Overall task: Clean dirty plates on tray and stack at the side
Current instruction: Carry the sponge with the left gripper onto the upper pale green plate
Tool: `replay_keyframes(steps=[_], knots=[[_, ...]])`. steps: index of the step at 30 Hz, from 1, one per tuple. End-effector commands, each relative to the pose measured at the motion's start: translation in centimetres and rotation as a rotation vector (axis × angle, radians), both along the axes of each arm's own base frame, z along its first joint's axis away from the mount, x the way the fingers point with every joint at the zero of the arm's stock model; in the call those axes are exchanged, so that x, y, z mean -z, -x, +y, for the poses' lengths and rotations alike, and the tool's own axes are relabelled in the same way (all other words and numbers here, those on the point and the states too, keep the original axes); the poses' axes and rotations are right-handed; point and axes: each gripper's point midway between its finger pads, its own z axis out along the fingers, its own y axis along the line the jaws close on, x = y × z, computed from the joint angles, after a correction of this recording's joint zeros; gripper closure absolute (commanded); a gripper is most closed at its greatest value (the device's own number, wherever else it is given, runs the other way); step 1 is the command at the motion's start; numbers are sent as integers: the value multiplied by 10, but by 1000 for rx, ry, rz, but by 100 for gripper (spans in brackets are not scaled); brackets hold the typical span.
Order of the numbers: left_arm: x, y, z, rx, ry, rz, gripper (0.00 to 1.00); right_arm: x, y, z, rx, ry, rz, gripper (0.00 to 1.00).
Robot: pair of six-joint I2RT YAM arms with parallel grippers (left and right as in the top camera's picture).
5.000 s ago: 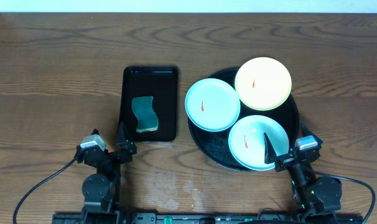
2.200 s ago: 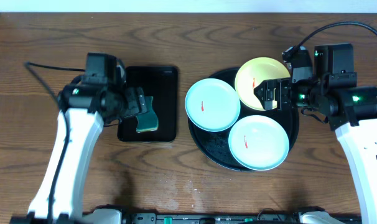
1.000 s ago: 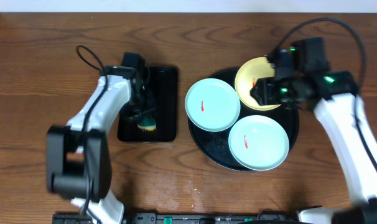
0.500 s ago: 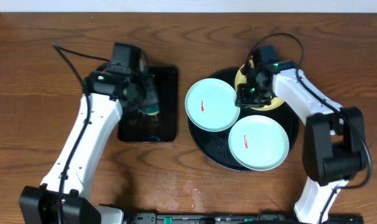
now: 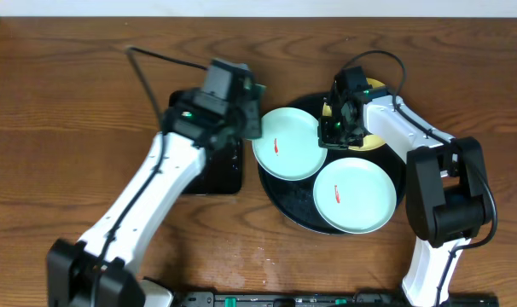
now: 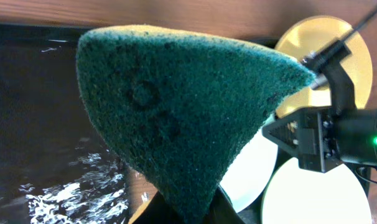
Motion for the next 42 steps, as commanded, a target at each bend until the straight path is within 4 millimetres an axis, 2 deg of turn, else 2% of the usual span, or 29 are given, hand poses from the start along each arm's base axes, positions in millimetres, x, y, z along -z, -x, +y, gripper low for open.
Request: replay_keyframes(steps=[1, 3, 5, 7, 12, 16, 20, 24, 28, 32, 35, 38, 42], knots=[[21, 1, -31, 33, 12, 40, 93, 5, -1, -6, 32, 68, 1, 99], [40, 4, -56, 83, 35, 72, 93, 7, 2, -14, 73, 114, 17, 99], [58, 7, -73, 102, 45, 106, 93, 9, 7, -25, 132, 170, 41, 99], [78, 9, -85, 107, 39, 137, 93, 10, 12, -32, 158, 208, 60, 99], [113, 9, -102, 120, 28, 168, 92, 11, 17, -36, 156, 227, 79, 99], [139, 6, -102, 109, 7, 197, 92, 11, 20, -37, 154, 231, 92, 99], [162, 1, -78, 66, -127, 193, 92, 11, 22, -37, 134, 235, 94, 99], [163, -8, -28, -24, -388, 127, 93, 11, 23, -37, 110, 237, 94, 99], [151, -16, -6, -24, -541, 79, 93, 11, 25, -38, 100, 242, 102, 99], [131, -26, 5, -16, -643, 36, 92, 11, 26, -39, 100, 246, 105, 99], [126, -30, 4, -5, -653, 21, 92, 11, 26, -39, 100, 247, 106, 99], [131, -29, -9, 12, -580, 40, 92, 11, 26, -39, 90, 247, 104, 99], [144, -17, -55, 28, -300, 143, 92, 11, 27, -39, 57, 249, 100, 99]])
